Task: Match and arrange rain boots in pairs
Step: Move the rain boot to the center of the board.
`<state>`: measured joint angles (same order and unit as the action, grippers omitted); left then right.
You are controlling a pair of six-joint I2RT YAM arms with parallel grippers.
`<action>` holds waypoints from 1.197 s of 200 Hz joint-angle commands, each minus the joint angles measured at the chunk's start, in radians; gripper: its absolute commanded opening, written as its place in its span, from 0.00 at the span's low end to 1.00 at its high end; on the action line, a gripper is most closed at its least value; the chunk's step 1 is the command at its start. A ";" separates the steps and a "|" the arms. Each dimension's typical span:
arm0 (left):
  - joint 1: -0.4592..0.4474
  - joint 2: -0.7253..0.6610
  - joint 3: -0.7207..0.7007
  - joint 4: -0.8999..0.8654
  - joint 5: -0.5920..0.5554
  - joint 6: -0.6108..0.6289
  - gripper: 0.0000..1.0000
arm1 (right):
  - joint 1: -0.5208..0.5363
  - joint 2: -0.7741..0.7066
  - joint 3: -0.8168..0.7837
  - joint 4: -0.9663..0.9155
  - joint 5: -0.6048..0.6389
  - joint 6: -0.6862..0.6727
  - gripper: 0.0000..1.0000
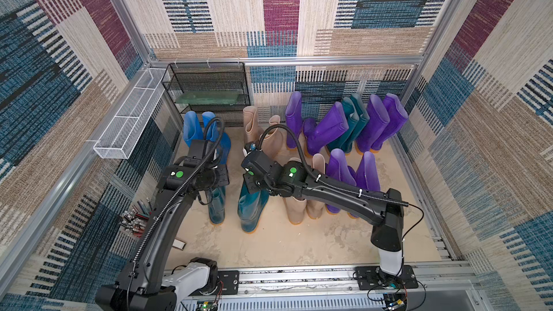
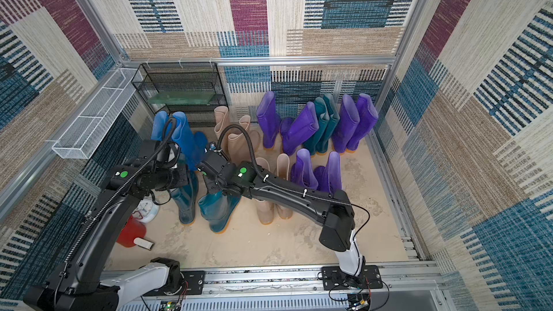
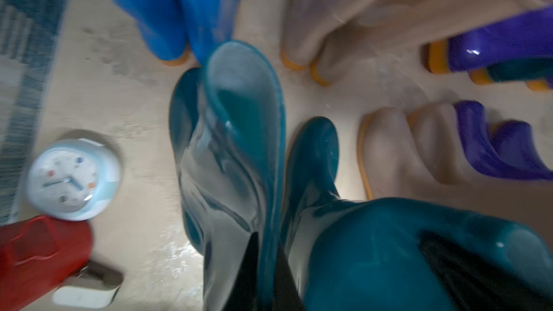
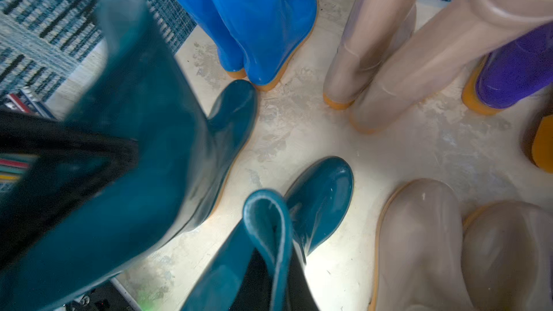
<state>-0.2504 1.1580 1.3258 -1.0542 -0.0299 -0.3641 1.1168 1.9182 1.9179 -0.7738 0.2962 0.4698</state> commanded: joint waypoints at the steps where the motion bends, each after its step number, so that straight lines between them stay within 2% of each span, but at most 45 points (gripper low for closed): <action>1: -0.078 0.017 0.016 0.098 0.047 -0.033 0.00 | -0.016 -0.039 -0.043 0.051 0.013 0.012 0.00; 28: -0.177 0.047 0.048 0.118 0.030 -0.063 0.00 | -0.038 -0.092 -0.110 0.079 0.026 0.017 0.00; 74: -0.225 0.065 0.058 0.147 0.035 -0.099 0.00 | -0.068 -0.145 -0.211 0.136 -0.014 -0.029 0.00; 85: -0.225 0.059 0.054 0.145 0.025 -0.104 0.00 | -0.107 -0.162 -0.241 0.156 -0.026 -0.051 0.00; 118: -0.225 0.023 0.034 0.117 -0.011 -0.127 0.00 | -0.139 -0.222 -0.353 0.314 -0.220 -0.160 0.00; 136: -0.225 -0.002 0.030 0.096 -0.020 -0.130 0.00 | -0.139 -0.205 -0.316 0.311 -0.294 -0.182 0.00; 178: -0.225 -0.035 0.016 0.058 -0.052 -0.118 0.00 | -0.124 -0.135 -0.230 0.277 -0.270 -0.221 0.00; 239: -0.225 -0.023 0.012 0.062 -0.056 -0.094 0.00 | -0.158 -0.144 -0.292 0.281 -0.241 -0.215 0.02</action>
<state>-0.4744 1.1351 1.3315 -1.0187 -0.0753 -0.4709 0.9730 1.7832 1.6459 -0.5266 0.0273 0.2604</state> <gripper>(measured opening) 0.079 0.092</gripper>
